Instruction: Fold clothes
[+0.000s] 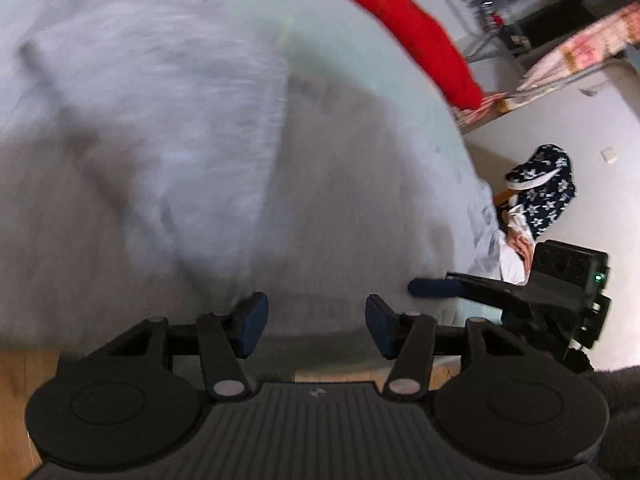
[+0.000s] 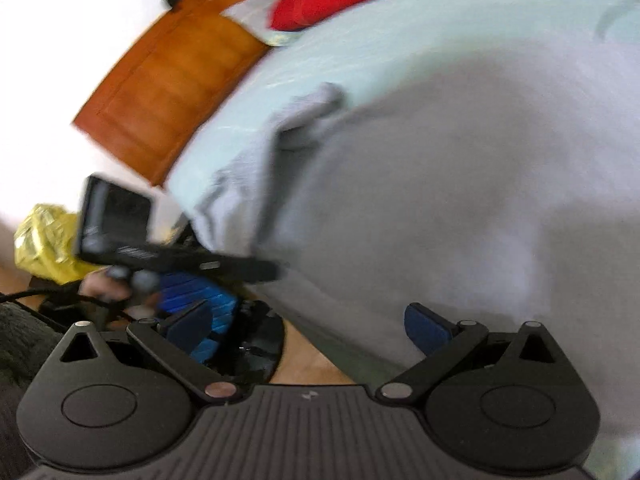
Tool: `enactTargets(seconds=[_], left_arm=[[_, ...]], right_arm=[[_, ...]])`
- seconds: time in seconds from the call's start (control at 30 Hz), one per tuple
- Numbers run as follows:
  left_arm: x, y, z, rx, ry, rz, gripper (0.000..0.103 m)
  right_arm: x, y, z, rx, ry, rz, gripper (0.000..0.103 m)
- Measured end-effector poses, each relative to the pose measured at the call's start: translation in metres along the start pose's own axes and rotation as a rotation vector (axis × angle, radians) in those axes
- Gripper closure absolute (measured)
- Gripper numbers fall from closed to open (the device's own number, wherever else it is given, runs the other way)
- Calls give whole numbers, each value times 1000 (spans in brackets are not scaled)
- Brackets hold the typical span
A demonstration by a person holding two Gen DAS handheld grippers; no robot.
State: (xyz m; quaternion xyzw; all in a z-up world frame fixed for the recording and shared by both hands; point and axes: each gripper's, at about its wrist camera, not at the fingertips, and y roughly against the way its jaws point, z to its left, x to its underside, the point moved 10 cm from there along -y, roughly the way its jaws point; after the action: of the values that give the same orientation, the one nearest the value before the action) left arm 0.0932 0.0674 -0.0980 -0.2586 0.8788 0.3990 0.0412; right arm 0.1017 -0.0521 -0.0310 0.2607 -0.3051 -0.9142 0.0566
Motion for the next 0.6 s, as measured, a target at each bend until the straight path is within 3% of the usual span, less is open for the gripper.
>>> enactTargets(seconds=[0.07, 0.17, 0.27, 0.4, 0.43, 0.5, 0.6], left_arm=[[4, 5, 1, -40, -22, 14, 49], [-17, 11, -21, -39, -108, -35, 45], [-41, 6, -44, 71, -156, -78, 35], [-40, -25, -28, 53, -123, -15, 35], [-37, -29, -17, 34, -95, 4, 42], [-39, -22, -10, 67, -36, -18, 43], [-65, -13, -20, 68, -68, -97, 41]], right_arm=[[8, 5, -7, -18, -44, 1, 0], [4, 13, -3, -16, -19, -5, 0], [-14, 22, -3, -14, -2, -64, 0], [-15, 20, -22, 29, -54, -56, 0], [-9, 18, -28, 47, -68, -36, 0], [-1, 23, -31, 42, -69, -40, 0], [-8, 33, -35, 54, -80, -79, 0]])
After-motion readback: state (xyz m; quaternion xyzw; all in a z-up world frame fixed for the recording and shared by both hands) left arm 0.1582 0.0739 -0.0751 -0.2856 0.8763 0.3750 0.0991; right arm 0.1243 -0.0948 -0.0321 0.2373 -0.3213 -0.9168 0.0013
